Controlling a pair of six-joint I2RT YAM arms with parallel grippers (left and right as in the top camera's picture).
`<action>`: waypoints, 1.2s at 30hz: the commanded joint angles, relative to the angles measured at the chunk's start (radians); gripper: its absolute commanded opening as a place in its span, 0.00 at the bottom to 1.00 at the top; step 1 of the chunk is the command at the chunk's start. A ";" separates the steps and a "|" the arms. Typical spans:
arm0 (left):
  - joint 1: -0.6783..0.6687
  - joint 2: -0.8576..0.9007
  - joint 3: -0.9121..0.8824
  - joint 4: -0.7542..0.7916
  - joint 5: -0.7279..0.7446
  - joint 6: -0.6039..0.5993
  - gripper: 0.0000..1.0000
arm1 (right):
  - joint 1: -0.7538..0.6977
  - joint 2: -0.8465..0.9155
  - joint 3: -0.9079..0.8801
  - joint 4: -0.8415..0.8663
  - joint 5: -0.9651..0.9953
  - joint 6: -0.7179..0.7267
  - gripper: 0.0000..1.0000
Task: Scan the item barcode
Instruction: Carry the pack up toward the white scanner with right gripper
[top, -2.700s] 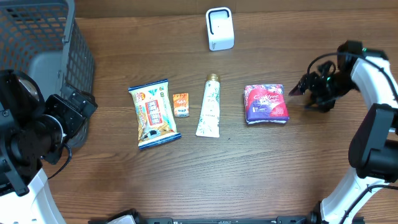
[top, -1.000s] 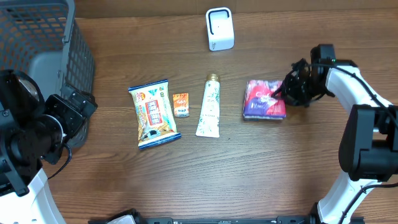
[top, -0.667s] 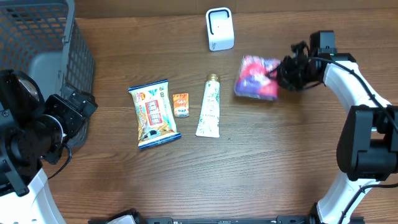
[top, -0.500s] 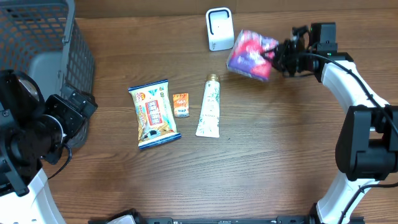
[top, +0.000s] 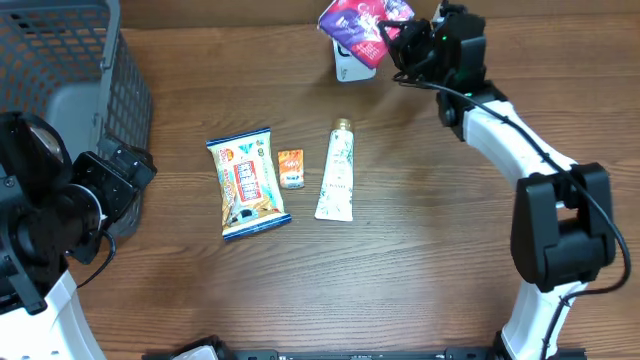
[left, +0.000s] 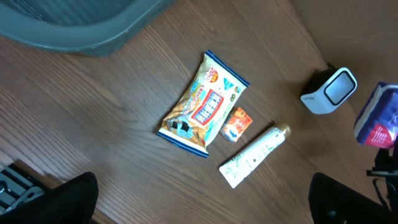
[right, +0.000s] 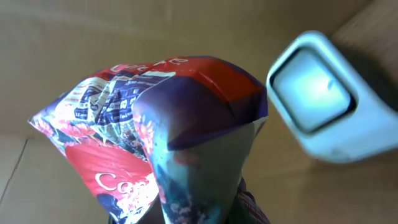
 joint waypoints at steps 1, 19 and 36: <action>0.006 -0.005 0.002 0.001 0.001 0.009 1.00 | 0.018 0.045 0.018 0.066 0.216 0.029 0.04; 0.006 -0.005 0.002 0.001 0.001 0.009 1.00 | 0.036 0.174 0.031 0.142 0.194 0.156 0.04; 0.006 -0.005 0.002 0.001 0.001 0.009 1.00 | -0.394 -0.056 0.032 -0.029 -0.189 0.095 0.04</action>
